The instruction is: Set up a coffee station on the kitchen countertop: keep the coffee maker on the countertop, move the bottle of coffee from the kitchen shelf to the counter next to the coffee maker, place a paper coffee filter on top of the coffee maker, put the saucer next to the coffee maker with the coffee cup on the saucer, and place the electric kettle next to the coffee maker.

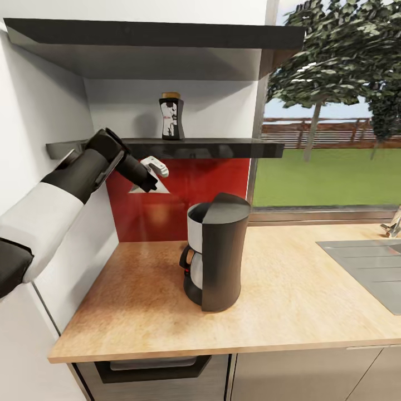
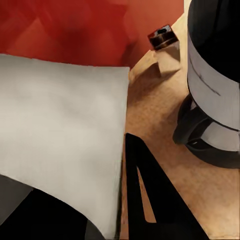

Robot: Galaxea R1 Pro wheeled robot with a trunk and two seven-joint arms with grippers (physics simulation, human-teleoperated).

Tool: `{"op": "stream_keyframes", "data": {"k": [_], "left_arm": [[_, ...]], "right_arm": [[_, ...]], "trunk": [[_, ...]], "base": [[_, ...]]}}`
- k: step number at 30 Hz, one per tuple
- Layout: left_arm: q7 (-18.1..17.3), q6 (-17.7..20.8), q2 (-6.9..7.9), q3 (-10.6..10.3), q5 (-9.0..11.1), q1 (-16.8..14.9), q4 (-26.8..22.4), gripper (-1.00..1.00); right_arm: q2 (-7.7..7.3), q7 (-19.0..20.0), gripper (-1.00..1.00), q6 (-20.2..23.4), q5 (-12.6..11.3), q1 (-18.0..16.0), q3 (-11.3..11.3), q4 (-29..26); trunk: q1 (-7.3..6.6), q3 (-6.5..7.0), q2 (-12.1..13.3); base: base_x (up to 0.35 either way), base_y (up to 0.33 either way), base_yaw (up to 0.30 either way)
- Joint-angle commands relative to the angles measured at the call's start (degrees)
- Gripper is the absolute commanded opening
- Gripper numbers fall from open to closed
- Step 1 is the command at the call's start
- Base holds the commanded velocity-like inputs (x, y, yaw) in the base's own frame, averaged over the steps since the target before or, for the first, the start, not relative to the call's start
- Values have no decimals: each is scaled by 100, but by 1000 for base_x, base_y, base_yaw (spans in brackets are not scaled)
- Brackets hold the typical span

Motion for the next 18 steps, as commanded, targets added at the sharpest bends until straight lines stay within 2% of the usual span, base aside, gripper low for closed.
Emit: {"op": "stream_keyframes", "data": {"k": [1, 7, 15, 18], "left_arm": [[-54, -72, -20, -103, -101, -27, 60, -100], [-65, -71, -196, -620, -105, -159, 419, -100], [-66, -69, -203, -677, -106, -183, 431, -100], [-66, -72, -192, -678, -105, -166, 431, -100]], "right_arm": [[-3, 2, 100, -21, 3, -3, -32, 6], [-17, 10, 100, -21, 3, -3, -31, -2], [-17, -3, 100, -21, 3, -3, -36, -3], [-17, -6, 100, -21, 3, -3, -33, -3]], "trunk": [[1, 0, -8], [1, 0, -8], [1, 0, -8], [1, 0, -8]], "base": [[0, 0, 0], [0, 0, -17], [0, 0, -239], [0, 0, -134]]}}
